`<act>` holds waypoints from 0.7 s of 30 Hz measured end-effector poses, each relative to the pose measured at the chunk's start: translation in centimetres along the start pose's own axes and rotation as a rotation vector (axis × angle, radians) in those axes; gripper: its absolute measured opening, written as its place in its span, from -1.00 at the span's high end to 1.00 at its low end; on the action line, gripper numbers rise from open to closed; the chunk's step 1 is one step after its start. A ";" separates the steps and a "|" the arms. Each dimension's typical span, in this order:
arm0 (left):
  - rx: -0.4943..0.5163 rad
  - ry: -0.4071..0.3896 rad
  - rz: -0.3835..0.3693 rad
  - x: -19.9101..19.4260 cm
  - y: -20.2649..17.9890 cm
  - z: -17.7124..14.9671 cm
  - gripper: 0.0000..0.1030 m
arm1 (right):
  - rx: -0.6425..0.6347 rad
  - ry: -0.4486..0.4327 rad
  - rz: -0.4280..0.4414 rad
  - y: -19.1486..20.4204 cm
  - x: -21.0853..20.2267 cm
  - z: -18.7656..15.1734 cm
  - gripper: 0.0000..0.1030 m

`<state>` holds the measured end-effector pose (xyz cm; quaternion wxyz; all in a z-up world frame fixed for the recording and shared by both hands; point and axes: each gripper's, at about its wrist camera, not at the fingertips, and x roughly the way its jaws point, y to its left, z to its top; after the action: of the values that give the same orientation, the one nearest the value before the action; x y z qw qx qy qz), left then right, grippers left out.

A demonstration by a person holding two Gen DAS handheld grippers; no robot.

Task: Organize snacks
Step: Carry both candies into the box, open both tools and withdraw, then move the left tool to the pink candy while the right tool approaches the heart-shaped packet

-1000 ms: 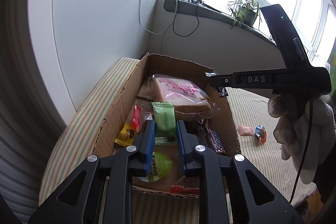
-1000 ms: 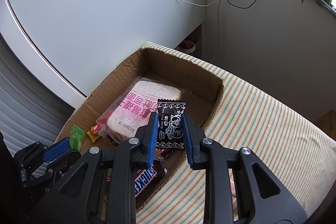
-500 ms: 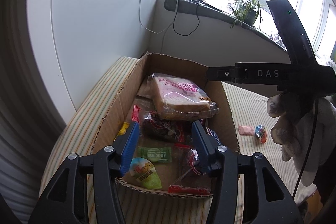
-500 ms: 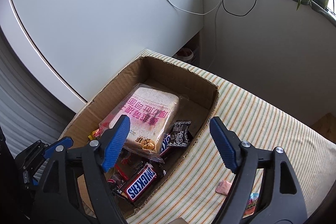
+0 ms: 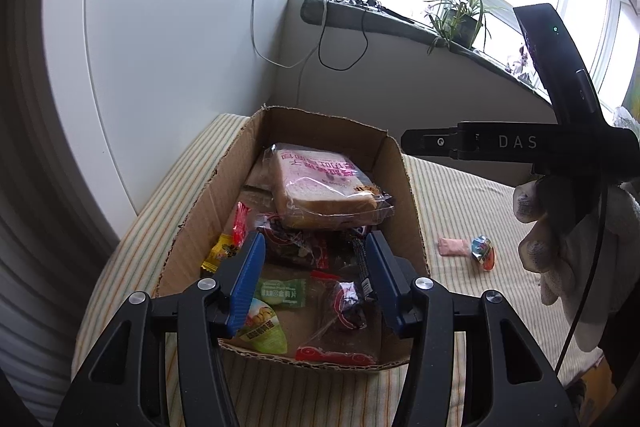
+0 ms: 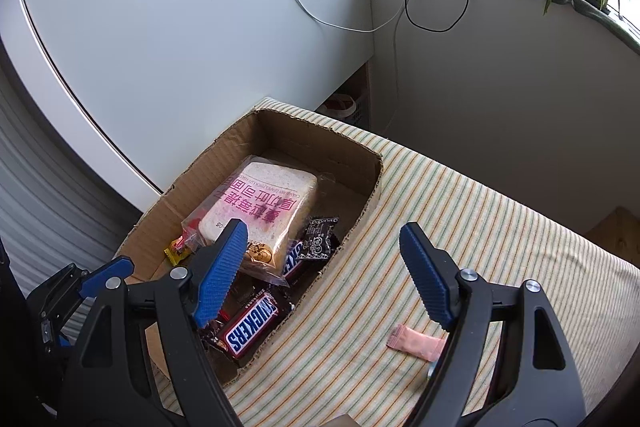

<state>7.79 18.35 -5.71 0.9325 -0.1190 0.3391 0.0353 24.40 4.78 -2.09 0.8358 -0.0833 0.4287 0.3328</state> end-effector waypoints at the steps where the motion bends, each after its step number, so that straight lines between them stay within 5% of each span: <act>1: 0.003 -0.001 -0.001 -0.1 -0.2 0.0 0.00 | 0.001 -0.001 -0.004 -0.3 -0.3 -0.2 -0.57; 21: 0.084 -0.004 -0.086 -0.9 -6.0 -0.5 0.00 | 0.075 0.035 -0.102 -9.3 -2.8 -6.9 -0.57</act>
<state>7.61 12.41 -4.32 0.9380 -0.0939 0.3330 -0.0190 24.50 -6.69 -5.56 0.8466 -0.0794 0.4507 0.2719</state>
